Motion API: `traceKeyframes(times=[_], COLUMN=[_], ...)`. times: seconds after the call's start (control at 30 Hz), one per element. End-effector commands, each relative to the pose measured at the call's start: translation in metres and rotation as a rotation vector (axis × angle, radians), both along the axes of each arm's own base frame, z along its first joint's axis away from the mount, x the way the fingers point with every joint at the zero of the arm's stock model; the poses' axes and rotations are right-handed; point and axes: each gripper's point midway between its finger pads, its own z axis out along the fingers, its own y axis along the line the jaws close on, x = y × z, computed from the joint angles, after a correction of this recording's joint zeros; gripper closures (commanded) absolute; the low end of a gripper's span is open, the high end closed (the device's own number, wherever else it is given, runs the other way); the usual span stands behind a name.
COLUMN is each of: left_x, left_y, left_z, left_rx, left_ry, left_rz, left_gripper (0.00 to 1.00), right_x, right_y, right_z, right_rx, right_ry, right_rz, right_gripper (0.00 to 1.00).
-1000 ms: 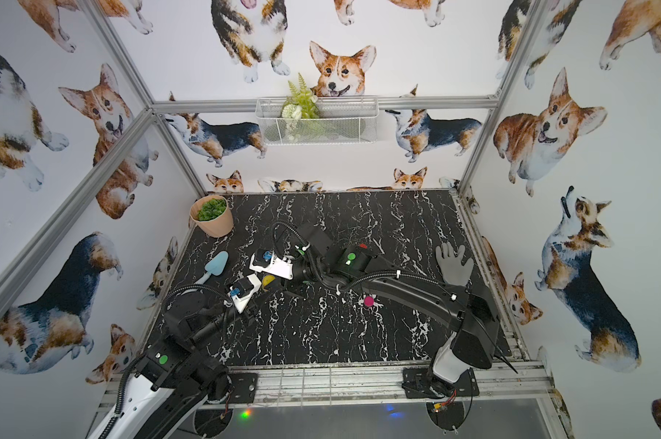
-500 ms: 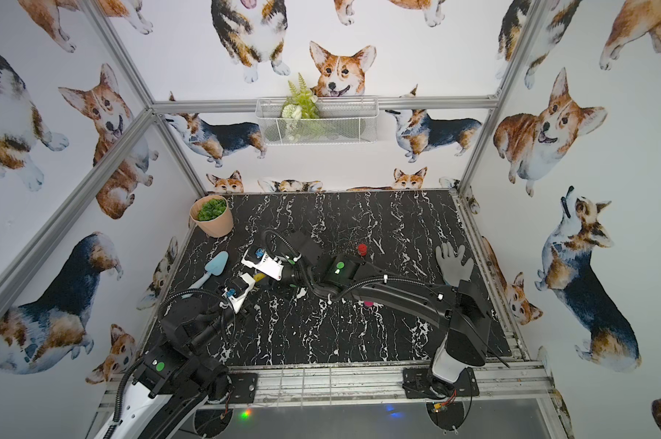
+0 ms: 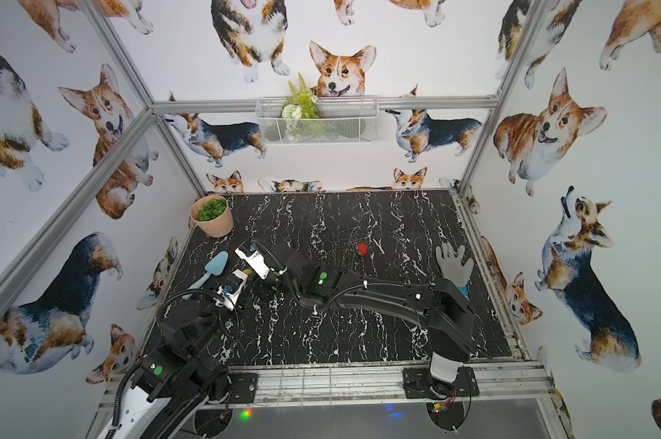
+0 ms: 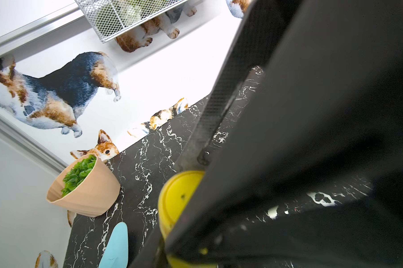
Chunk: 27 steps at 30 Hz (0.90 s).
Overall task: Close the paint jar lid
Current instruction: Screw the lid onto the paint jar.
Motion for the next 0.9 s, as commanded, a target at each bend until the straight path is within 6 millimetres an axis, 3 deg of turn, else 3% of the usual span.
traceKeyframes(times=[0.0,0.1,0.3,0.6,0.77,0.87], left_x=[-0.002,-0.001,0.0,-0.002,-0.018,-0.032], left_y=[-0.01,-0.01,-0.024,-0.035,-0.061,-0.077], left_z=[0.053,0.05,0.037,0.027,0.024,0.022], left_rx=[-0.083,-0.078,-0.055,-0.052,-0.081,-0.11], left_ry=[-0.184,-0.173,-0.101,-0.052,-0.011,0.023], left_rz=[-0.056,-0.057,-0.12,-0.18,-0.358,-0.482], left_gripper=[0.71,0.71,0.71,0.71,0.7,0.7], right_x=[0.014,0.013,0.012,-0.005,-0.002,-0.011], right_y=[-0.007,-0.008,-0.034,-0.085,-0.113,-0.117], right_z=[-0.023,-0.022,-0.014,-0.001,0.002,0.013], right_rx=[-0.021,-0.024,-0.01,0.003,-0.019,0.0], right_ry=[0.079,0.073,0.019,-0.045,-0.1,-0.141], right_rz=[-0.133,-0.131,-0.156,-0.132,-0.028,0.124], right_gripper=[0.69,0.63,0.38,0.32,0.34,0.36])
